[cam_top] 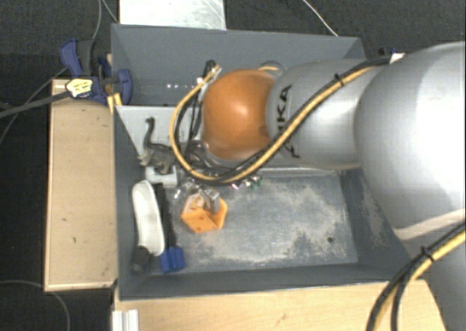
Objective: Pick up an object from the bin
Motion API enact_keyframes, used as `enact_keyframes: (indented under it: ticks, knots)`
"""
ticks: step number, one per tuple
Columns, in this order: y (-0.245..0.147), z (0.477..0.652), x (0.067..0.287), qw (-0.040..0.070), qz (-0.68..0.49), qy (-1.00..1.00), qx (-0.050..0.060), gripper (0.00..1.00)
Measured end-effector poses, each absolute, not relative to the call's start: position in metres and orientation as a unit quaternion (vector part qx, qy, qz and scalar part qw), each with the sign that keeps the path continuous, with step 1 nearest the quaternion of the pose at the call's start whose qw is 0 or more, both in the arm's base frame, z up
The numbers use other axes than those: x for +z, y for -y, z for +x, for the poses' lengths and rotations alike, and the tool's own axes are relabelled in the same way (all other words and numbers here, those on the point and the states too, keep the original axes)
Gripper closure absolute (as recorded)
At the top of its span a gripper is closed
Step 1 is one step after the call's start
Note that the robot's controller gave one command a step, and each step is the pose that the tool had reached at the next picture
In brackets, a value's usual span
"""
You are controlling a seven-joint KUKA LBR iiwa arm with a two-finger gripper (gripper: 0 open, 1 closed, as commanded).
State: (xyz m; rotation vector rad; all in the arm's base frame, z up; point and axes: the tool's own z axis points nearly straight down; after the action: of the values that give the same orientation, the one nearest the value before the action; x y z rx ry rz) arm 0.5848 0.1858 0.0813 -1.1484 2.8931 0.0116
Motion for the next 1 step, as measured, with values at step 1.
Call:
enact_keyframes:
  ticks: [1]
  knots:
    - [-0.1839, 0.5890, 0.0815, 0.017, -0.372, -0.928, 0.006, 1.00]
